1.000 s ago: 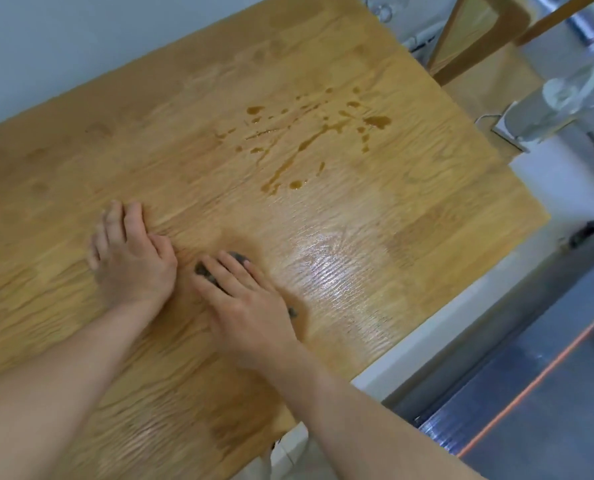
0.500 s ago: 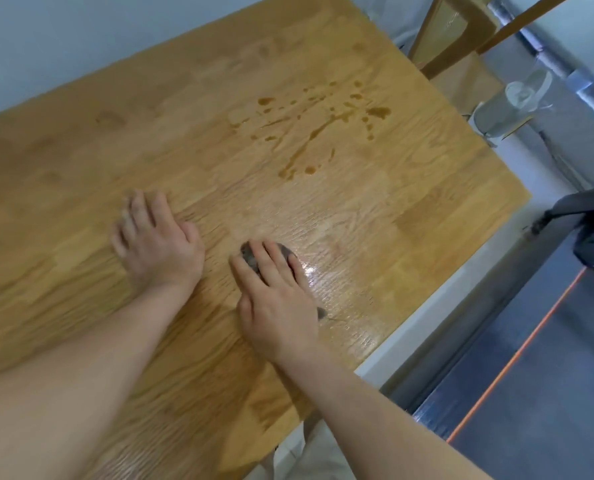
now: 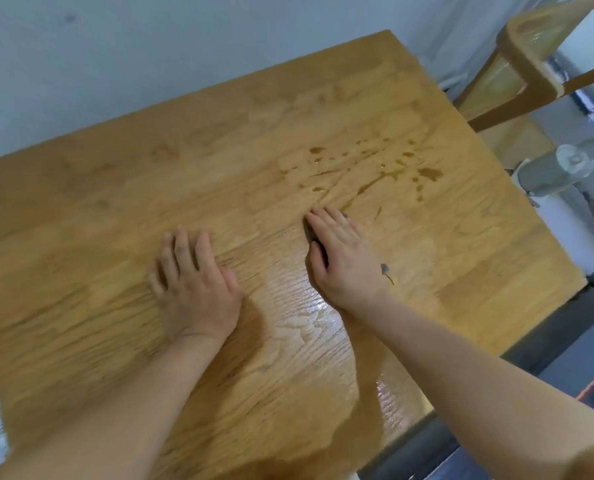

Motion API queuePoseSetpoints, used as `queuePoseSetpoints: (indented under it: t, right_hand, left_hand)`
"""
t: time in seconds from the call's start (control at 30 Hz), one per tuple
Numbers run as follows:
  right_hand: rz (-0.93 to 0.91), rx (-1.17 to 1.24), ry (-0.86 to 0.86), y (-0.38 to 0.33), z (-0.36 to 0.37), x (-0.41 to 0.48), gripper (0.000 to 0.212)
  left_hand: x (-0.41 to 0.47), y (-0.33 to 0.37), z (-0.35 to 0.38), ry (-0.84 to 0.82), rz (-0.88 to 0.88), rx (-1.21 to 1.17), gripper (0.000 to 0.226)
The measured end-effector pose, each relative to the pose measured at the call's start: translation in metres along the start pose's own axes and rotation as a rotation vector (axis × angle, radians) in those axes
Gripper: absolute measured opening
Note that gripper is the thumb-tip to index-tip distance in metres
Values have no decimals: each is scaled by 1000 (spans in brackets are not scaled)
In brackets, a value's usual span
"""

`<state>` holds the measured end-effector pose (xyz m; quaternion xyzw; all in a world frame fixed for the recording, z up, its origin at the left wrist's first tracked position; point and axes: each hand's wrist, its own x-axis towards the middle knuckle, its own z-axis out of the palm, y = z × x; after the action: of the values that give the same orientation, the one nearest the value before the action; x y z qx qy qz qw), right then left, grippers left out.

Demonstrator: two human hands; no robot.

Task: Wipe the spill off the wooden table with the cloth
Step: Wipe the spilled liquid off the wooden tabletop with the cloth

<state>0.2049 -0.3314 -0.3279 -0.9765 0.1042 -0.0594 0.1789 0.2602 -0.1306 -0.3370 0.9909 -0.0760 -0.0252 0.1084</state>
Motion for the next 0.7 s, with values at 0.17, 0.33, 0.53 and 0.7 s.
queuePoseSetpoints:
  t: [0.17,0.33,0.53,0.7]
  right_hand:
    - [-71,59,20,-39,29,81,43]
    - [-164,123,-30,-23,15,10,43]
    - [-406,72,-168,14,3,0,46]
    - [-265,44,-116,-6,22,83,50]
  left_hand:
    - [7,-1,-1,21,-7,40,57]
    - [-3,3,-2,1,-14,73,56]
    - [5,4,-6,-17,-26,97,58]
    - [4,5,-5,1,-30,103,59]
